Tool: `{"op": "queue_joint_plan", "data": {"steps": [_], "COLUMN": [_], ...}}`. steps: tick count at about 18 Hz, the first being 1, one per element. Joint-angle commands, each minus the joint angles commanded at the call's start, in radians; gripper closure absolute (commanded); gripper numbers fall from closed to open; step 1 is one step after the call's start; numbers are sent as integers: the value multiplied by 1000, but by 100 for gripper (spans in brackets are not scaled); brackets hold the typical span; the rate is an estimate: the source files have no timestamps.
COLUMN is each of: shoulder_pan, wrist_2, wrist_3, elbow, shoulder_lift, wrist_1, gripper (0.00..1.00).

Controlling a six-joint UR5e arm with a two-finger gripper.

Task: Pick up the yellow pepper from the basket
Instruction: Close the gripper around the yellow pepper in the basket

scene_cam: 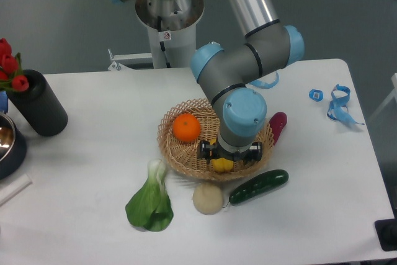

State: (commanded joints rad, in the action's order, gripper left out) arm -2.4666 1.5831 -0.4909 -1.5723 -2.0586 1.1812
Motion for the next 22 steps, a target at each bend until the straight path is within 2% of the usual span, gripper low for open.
{"op": "queue_joint_plan", "data": {"steps": [16,19,22], "shoulder_pan": [26,28,28], "wrist_2": [46,54,54], "wrist_3": [0,2,2], "elbow": [-3,-2,-2], "shoulder_lift": [-49,-51,-51], "wrist_1": [-3,-2,2], "gripper": [0,15,39]}}
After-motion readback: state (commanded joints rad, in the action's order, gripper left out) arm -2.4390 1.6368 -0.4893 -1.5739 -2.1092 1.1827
